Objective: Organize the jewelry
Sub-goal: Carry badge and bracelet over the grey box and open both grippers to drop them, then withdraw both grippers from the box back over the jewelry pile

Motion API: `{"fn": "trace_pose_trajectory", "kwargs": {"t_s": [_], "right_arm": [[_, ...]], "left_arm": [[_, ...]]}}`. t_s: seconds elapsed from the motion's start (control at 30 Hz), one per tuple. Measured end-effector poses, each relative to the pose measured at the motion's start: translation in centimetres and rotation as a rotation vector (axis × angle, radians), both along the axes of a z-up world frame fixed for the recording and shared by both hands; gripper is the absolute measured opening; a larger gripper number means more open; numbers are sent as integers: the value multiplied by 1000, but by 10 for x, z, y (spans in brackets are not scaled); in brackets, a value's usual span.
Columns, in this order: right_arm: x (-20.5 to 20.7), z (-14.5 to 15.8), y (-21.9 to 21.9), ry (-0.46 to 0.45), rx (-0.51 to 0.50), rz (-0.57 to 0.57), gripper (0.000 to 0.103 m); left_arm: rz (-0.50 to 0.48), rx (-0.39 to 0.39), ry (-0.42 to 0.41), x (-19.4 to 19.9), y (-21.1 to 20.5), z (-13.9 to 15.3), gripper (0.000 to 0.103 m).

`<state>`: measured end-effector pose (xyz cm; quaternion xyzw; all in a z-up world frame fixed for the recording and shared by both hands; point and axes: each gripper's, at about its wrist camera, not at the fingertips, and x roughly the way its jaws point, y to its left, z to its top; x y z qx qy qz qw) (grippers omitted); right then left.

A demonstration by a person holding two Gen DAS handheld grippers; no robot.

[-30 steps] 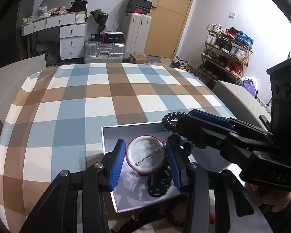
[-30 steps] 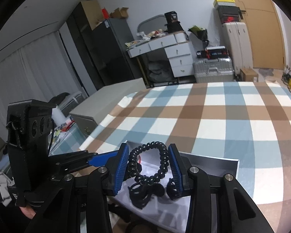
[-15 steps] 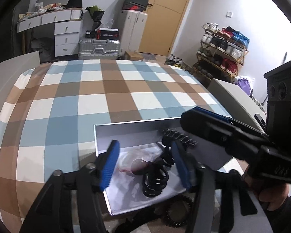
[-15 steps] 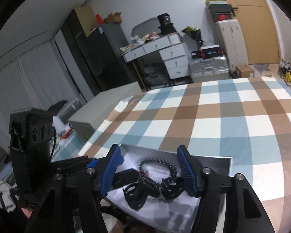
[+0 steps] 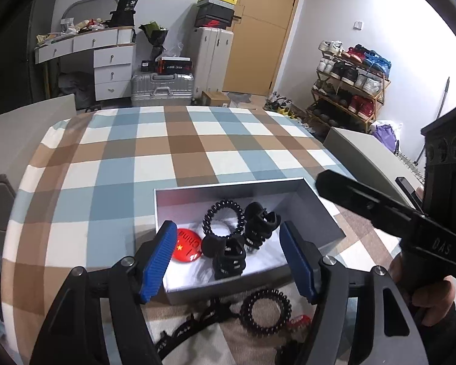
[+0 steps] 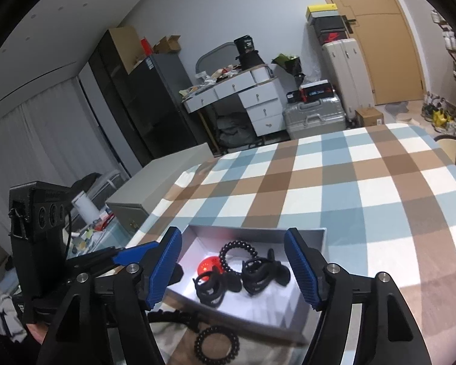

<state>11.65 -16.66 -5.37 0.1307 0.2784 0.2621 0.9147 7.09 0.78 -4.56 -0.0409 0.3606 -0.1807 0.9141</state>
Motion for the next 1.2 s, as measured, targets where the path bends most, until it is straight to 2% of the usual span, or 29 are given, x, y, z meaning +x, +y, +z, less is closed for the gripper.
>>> {"fn": "trace_pose_trajectory", "kwargs": {"t_s": [0.2,0.3,0.5,0.63,0.73,0.8,0.93,1.07,1.2], "right_arm": [[-19,8,-3,-32,-11,-4,79],[-30,13,-1,-52,-19,-1,82],[-49,16,2,-70,-41,4,88],[-62,16,8,-68,-59,37,89],[-70,12,11,-70,-86,37,92],[-75,8,11,-66,-93,30,96],[-82,-1,11,-34,-120,32,98],[-86,-14,7,-1,-145,14,103],[-86,-22,2,38,-137,-6,103]], "left_arm": [[28,8,-12,-10,2,4,66],[45,23,-24,-16,1,7,74],[65,36,-48,-30,5,12,76],[65,45,-49,-43,6,12,83],[71,66,-49,-51,7,10,83],[79,72,-29,-53,11,5,83],[81,63,29,-56,19,-9,83],[0,17,164,-60,21,-29,83],[-20,62,215,-66,17,-46,83]]}}
